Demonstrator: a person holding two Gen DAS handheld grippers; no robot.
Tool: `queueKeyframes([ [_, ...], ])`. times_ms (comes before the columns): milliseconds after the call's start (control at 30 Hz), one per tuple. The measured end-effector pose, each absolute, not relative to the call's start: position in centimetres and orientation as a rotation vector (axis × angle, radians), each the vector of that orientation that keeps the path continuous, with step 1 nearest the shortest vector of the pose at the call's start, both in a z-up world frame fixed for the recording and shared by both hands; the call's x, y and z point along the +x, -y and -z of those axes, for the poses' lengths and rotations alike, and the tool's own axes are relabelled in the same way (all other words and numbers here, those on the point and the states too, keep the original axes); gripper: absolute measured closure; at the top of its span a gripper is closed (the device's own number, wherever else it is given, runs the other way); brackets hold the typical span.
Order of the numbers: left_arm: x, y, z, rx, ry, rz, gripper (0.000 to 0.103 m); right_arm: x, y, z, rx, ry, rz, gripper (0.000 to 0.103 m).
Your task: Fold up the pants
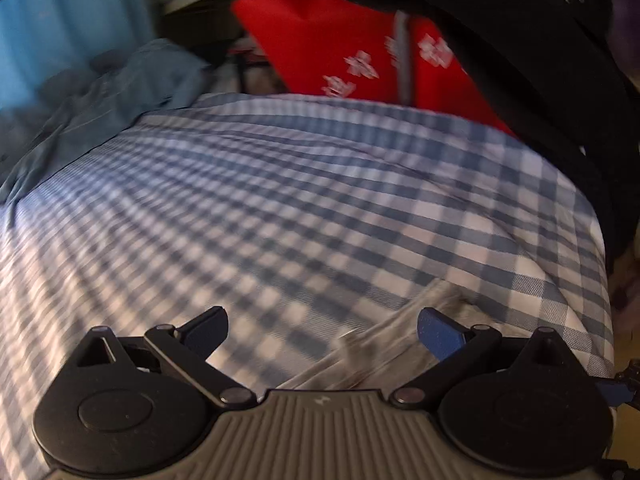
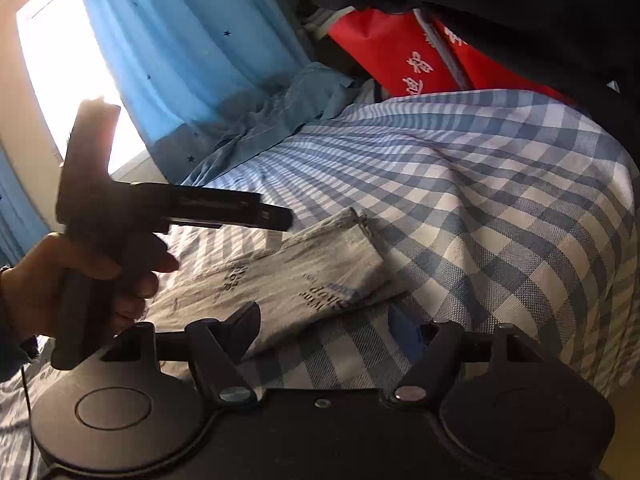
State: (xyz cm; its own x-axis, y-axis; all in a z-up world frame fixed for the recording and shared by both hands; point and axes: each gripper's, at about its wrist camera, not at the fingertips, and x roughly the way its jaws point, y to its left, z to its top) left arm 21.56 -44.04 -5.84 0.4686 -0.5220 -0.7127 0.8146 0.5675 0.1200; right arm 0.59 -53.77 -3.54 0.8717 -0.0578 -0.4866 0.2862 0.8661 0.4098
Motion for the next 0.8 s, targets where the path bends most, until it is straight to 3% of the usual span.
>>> queueKeyframes([
  [100, 21.5, 46.4, 7.1, 0.595, -0.693, 0.832, 0.000, 1.3, 53.8, 3.6, 0.478, -0.483, 0.246, 0.048],
  [333, 22.2, 47.1, 6.5, 0.574, -0.737, 0.796, 0.000, 1.4, 54.5, 4.5, 0.571, -0.413, 0.324, 0.066],
  [467, 23.2, 46.8, 5.1, 0.492, -0.848, 0.788, 0.000, 1.4, 54.4, 4.9, 0.559, -0.383, 0.369, 0.089],
  [733, 26.0, 44.7, 4.3, 0.017, -1.231, 0.965, 0.001, 2.3, 49.0, 4.0, 0.096, -0.358, 0.364, 0.095],
  [800, 26.4, 44.7, 4.6, -0.025, -1.297, 0.977, 0.005, 2.5, 47.5, 3.8, -0.002, -0.356, 0.341, 0.095],
])
